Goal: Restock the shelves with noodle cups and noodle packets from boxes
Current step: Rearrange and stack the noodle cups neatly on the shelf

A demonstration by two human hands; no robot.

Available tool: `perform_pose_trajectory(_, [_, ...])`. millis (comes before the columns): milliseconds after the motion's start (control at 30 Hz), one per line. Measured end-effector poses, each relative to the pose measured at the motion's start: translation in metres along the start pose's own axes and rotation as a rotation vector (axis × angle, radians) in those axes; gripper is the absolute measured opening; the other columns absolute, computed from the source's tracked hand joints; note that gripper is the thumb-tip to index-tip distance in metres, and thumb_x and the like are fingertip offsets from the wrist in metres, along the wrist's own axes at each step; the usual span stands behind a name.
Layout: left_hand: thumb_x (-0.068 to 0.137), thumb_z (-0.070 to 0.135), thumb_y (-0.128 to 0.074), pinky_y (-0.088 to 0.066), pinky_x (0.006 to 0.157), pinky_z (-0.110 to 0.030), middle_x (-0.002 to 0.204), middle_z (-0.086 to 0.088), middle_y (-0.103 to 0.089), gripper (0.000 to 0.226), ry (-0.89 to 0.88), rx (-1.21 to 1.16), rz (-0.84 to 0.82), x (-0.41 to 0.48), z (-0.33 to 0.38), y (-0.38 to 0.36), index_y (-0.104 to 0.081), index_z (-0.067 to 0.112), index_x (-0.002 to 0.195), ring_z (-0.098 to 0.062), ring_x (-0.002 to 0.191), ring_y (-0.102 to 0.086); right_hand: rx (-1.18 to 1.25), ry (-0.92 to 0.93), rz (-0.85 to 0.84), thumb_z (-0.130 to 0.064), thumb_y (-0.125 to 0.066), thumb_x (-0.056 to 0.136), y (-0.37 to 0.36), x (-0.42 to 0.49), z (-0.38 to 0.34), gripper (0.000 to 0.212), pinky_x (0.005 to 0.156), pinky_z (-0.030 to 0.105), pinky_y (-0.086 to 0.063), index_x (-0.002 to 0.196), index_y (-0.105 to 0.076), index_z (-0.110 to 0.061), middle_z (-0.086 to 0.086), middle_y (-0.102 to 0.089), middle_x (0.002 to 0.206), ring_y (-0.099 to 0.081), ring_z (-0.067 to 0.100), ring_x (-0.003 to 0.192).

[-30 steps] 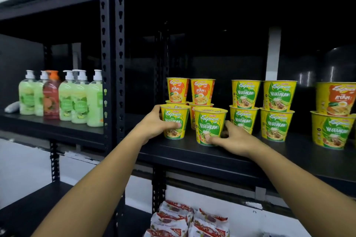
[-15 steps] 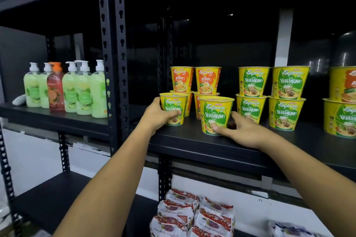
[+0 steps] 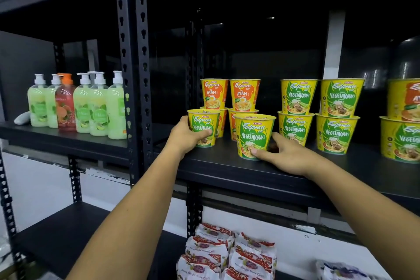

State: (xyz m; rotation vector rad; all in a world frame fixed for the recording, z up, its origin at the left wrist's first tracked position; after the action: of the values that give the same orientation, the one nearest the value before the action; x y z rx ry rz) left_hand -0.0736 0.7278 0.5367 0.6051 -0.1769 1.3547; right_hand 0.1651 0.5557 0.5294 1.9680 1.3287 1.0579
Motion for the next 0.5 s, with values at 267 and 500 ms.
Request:
perform_pose_trajectory(267, [0.082, 0.032, -0.088, -0.050, 0.072, -0.022, 0.106, 0.010, -0.068, 0.055, -0.010, -0.003, 0.008, 0.0011, -0.0007, 0.0013, -0.055, 0.023, 0.124, -0.006, 0.096, -0.066, -0.011, -0.003, 0.000, -0.070, -0.063, 0.086, -0.0002, 0.0000, 0.0004, 0.076, 0.105, 0.037, -0.042, 0.148, -0.041, -0.030, -0.004, -0.055, 0.147, -0.053, 0.019, 0.131])
perform_pose_trajectory(500, [0.079, 0.042, -0.087, -0.055, 0.077, -0.027, 0.105, 0.008, -0.071, 0.048, -0.058, 0.124, 0.110, -0.0050, 0.0017, 0.0057, -0.063, 0.019, 0.114, -0.010, 0.096, -0.068, -0.023, -0.005, 0.004, -0.071, -0.063, 0.086, 0.0003, 0.0002, -0.0005, 0.075, 0.104, 0.037, -0.043, 0.146, -0.044, -0.030, -0.004, -0.057, 0.144, -0.054, 0.019, 0.128])
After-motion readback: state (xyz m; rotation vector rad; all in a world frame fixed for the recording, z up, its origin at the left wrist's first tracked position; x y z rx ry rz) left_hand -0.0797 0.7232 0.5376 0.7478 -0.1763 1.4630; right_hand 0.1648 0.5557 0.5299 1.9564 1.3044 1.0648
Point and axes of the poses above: each hand's wrist, its own x-axis towards the middle knuckle, its own y-axis out of the back of the hand, z = x × y, the point moved 6 cm from there along x, towards the middle knuckle
